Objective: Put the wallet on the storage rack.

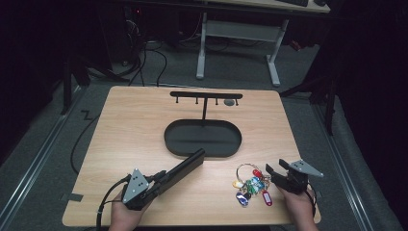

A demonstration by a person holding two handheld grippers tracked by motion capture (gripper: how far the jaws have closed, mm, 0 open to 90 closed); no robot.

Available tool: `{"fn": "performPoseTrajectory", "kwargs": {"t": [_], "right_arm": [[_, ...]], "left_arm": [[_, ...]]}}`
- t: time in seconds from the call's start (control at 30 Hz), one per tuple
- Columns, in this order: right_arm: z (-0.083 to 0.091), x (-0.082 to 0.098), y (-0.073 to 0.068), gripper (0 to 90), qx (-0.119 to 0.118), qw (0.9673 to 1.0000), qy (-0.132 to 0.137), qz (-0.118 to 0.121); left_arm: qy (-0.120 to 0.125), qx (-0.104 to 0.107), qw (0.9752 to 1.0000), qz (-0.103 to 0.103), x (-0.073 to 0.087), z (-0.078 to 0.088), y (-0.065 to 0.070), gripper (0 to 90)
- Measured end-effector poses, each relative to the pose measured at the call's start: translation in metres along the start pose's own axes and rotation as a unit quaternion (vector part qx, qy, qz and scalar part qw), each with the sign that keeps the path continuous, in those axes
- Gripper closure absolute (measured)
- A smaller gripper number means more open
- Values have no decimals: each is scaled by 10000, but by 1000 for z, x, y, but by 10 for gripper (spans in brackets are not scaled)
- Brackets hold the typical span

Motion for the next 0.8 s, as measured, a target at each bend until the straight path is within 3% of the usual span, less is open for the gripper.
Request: {"fn": "performPoseTrajectory", "kwargs": {"t": [0.47,0.6,0.7,0.8], "right_arm": [[0,0,0,364,-10,10000,-26,6],[-1,0,-1,364,-19,10000,-36,30],[-2,0,-1,364,-25,10000,-42,41],[-2,1,-1,364,-29,10000,-58,23]], "left_arm": [[43,-52,9999,151,1,1,-9,775],[-87,-68,9997,234,1,0,-11,663],[-285,-166,9995,31,6,-6,-8,593],[-342,-180,9992,-45,6,-8,-7,563]]}}
Point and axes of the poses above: each handheld gripper's, and its own axes: z roughly backward along the jaws, x roughly out of its underside, y roughly to its right, the point moved 4 cm from there along -z, roughly forward along the jaws, and after that the axes turned 13 degrees about z, right-handed, at the moved point
